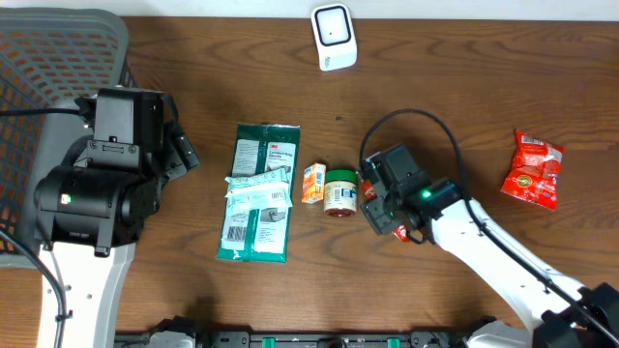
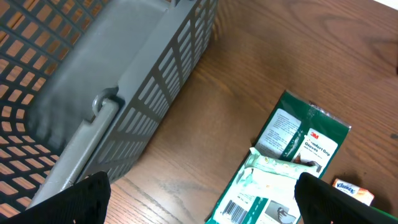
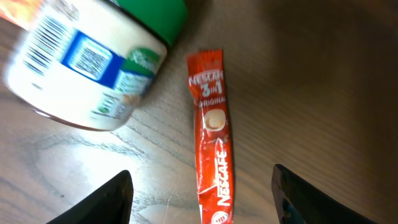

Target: Scan the item barcode

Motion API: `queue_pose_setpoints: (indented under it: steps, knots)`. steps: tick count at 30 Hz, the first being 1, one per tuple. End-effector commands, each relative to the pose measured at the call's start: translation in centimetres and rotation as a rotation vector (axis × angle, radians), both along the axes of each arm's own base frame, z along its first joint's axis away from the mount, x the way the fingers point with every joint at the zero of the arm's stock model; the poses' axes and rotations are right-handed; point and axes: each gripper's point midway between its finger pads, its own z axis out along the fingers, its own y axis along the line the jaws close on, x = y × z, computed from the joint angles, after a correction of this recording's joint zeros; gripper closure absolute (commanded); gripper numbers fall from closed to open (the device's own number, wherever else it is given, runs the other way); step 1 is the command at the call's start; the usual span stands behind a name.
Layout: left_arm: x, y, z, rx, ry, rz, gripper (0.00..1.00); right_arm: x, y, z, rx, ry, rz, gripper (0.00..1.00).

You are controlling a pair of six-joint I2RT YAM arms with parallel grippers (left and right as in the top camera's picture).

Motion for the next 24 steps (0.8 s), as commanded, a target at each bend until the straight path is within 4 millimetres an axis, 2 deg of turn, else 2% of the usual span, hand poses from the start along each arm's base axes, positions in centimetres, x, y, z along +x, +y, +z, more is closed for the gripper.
queue_pose_setpoints:
  steps: [1, 6, 11, 17, 24]
  knots:
    - [-0.1, 0.5, 0.2, 0.016, -0.004, 0.017, 0.05, 0.1, -0.9, 0.4, -0.018, 0.003, 0.006, 0.41]
    - [-0.1, 0.5, 0.2, 0.016, -0.004, 0.017, 0.05, -1.5, -2.1, -1.9, -0.031, 0.086, 0.018, 0.51]
    - [-0.1, 0.5, 0.2, 0.017, -0.004, 0.018, 0.05, -2.4, -2.5, -4.1, -0.041, 0.105, 0.017, 0.54]
    - [-0.1, 0.5, 0.2, 0.017, -0.004, 0.018, 0.05, -2.3, -2.8, -6.5, -0.027, 0.041, 0.016, 0.54]
    - [-0.1, 0.5, 0.2, 0.017, -0.004, 0.018, 0.05, -2.6, -3.1, -8.5, -0.004, -0.011, 0.015, 0.57]
